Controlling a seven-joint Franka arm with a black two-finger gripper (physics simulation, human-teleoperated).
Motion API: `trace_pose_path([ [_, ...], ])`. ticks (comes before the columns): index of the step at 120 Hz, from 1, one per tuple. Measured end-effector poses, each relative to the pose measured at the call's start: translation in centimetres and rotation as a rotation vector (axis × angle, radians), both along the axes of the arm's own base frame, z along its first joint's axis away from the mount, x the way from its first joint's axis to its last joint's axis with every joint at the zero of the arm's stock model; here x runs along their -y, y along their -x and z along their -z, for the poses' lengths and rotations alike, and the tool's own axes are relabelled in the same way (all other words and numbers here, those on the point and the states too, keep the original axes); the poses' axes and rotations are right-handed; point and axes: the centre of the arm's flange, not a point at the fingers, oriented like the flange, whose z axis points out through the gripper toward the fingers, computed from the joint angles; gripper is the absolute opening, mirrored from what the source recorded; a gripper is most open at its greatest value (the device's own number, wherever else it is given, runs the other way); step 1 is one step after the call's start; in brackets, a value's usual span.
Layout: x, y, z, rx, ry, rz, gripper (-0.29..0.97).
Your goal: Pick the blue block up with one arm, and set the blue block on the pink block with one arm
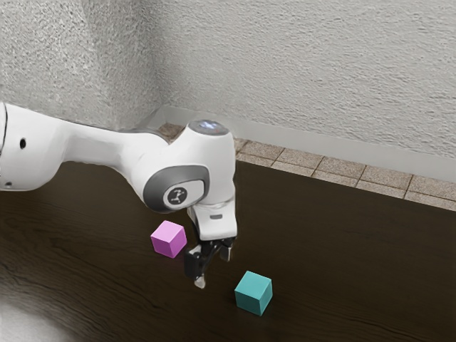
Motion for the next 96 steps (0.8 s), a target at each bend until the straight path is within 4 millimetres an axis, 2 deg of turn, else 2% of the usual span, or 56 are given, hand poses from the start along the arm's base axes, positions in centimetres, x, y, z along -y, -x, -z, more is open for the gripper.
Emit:
trace_pose_path([
  [8, 0.0, -0.1, 0.5, 0.049, 0.019, -0.007, 0.68],
  [30, 2.9, 0.5, 0.6, 0.131, 0.076, -0.021, 0.68],
  [51, 2.8, 2.1, 4.7, 0.071, 0.087, -0.075, 0.68],
  [68, 3.2, 3.0, 6.0, 0.068, 0.069, -0.073, 0.68],
  [84, 3.2, 2.6, 5.7, 0.107, 0.045, -0.054, 0.68],
  [96, 3.9, -0.5, 2.0, 0.191, 0.075, -0.065, 0.68],
])
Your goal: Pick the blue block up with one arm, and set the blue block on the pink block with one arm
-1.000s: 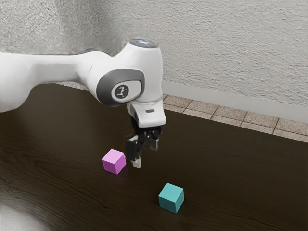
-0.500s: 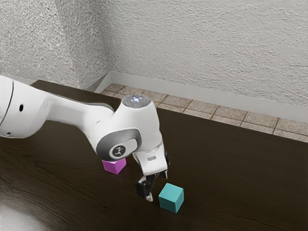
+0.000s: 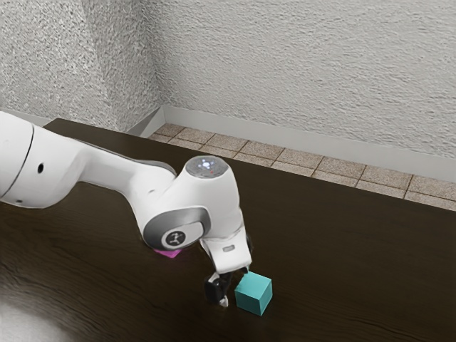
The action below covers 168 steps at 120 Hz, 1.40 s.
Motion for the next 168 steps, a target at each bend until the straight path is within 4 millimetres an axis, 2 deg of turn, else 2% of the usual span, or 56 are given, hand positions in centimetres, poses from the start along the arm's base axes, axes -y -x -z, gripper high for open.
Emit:
trace_pose_path([
  [6, -0.3, -2.3, -0.9, 0.012, 0.028, -0.023, 0.68],
  [15, -1.1, -4.9, 0.1, -0.006, 0.047, -0.056, 0.68],
  [29, -0.8, -6.1, 1.1, -0.025, 0.054, -0.062, 0.68],
  [40, 0.1, -5.8, 1.2, -0.033, 0.058, -0.062, 0.68],
  [64, 0.2, -5.6, 4.6, -0.097, 0.046, -0.086, 0.68],
  [92, 1.1, -5.8, 4.0, -0.085, 0.05, -0.096, 0.68],
  [108, 1.1, -5.0, 5.2, -0.108, 0.039, -0.101, 0.68],
  [130, 1.0, -4.7, 5.6, -0.117, 0.031, -0.108, 0.68],
  [154, 0.8, -3.7, 7.8, -0.161, 0.016, -0.112, 0.68],
  [168, 0.6, -3.3, 8.4, -0.162, -0.005, -0.093, 0.63],
])
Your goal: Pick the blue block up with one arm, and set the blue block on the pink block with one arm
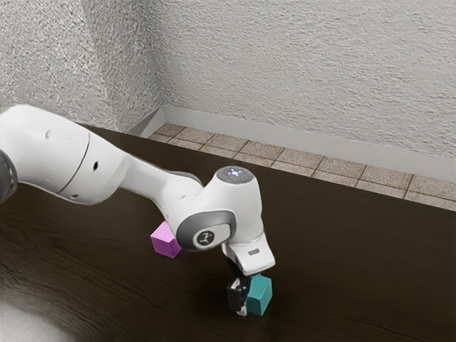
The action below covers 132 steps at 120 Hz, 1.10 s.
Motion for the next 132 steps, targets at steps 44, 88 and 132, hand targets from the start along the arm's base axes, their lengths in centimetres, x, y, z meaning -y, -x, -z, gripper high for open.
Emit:
trace_pose_path([
  [44, 0.5, -0.2, -0.6, 0.04, -0.025, 0.058, 0.38],
  [88, -2.6, 0.7, -7.5, 0.151, -0.08, 0.001, 0.32],
  [132, -22.0, -1.7, -9.8, 0.088, -0.074, -0.149, 0.31],
])
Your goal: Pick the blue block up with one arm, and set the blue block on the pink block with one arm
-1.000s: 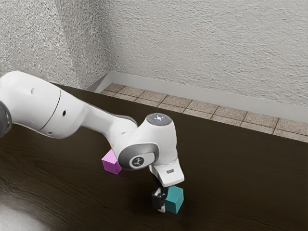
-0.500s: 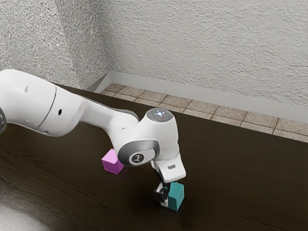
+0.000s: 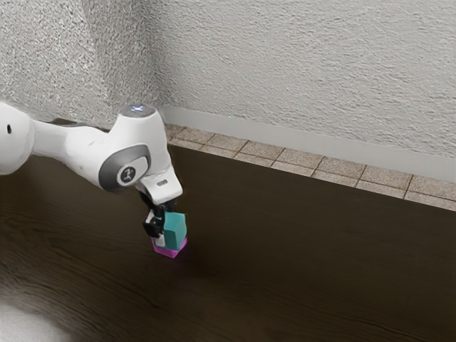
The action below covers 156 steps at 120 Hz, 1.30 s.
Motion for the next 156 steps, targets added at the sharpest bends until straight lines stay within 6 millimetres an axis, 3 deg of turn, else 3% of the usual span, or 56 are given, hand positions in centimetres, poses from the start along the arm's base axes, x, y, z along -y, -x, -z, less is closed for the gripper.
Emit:
trace_pose_path([
  [15, -3.1, 1.0, -0.8, -0.009, 0.029, 0.051, 0.31],
  [26, -4.6, 0.7, -0.3, -0.021, 0.072, 0.115, 0.32],
  [42, -4.5, -1.9, 0.0, -0.004, 0.127, 0.263, 0.32],
  [55, -4.1, -2.5, 0.7, -0.001, 0.145, 0.38, 0.33],
  [79, -8.3, -2.8, 1.2, 0.015, 0.127, 0.46, 0.32],
  [94, -8.4, -3.5, 0.4, 0.028, 0.065, 0.523, 0.33],
  [156, -8.6, -3.8, 0.9, 0.021, 0.044, 0.515, 0.38],
])
